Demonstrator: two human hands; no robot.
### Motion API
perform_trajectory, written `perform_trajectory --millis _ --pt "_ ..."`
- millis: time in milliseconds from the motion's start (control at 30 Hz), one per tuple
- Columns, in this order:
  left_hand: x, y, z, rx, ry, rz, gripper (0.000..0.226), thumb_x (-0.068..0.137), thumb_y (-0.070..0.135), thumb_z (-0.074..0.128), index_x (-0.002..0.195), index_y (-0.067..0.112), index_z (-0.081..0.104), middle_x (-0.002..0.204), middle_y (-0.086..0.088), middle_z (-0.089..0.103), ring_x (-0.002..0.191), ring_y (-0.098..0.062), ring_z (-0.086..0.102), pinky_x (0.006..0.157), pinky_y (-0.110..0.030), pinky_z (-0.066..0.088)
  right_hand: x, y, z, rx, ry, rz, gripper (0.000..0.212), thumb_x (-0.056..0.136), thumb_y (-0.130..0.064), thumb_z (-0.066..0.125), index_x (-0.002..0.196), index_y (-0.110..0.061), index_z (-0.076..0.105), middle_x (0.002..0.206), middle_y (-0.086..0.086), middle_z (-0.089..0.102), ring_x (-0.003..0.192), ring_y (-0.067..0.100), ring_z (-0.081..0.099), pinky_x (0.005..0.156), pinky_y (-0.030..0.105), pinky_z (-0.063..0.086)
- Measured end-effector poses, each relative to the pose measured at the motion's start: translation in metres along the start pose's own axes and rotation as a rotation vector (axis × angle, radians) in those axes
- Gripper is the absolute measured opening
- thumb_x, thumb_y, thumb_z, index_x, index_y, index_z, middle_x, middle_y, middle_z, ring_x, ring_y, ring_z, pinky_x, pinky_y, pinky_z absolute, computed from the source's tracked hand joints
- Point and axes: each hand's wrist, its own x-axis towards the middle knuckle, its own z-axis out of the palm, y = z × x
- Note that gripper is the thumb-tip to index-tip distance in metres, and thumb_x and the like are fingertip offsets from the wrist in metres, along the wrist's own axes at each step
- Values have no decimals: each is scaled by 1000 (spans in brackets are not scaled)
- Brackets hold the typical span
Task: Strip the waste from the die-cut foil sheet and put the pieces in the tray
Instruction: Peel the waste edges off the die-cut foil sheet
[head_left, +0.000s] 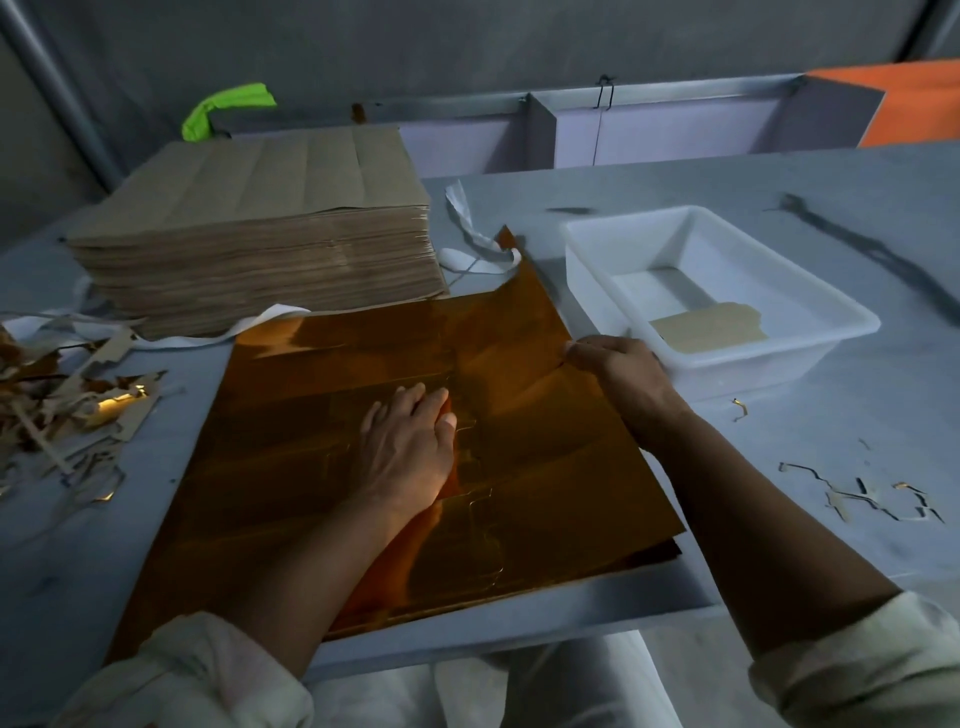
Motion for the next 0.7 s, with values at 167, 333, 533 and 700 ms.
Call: perform_trajectory --millis 167,333,533,700 --pt "0 -1 3 23 36 3 51 102 50 20 150 33 30 158 3 29 147 -17 22 118 -37 7 -7 0 0 401 -257 142 53 99 -44 48 53 -22 62 51 -2 59 45 12 58 45 22 47" --pt "0 -1 3 27 50 5 51 102 50 22 149 32 32 156 2 31 145 -18 26 118 -38 10 -4 9 4 663 -333 193 60 101 -49 39 50 -23 59 50 -6 54 45 10 53 48 20 46" --pt "-2 -1 3 13 66 2 51 102 51 25 148 32 33 156 2 33 144 -19 28 119 -39 11 -5 6 4 632 -409 192 58 102 -50 40 50 -26 51 51 -10 49 45 7 48 49 21 44" --pt "0 0 3 4 59 -18 51 101 52 26 148 34 33 156 3 31 144 -19 27 119 -40 11 -6 7 2 576 -434 183 54 104 -44 35 73 -28 77 71 -7 72 65 10 70 61 25 55"
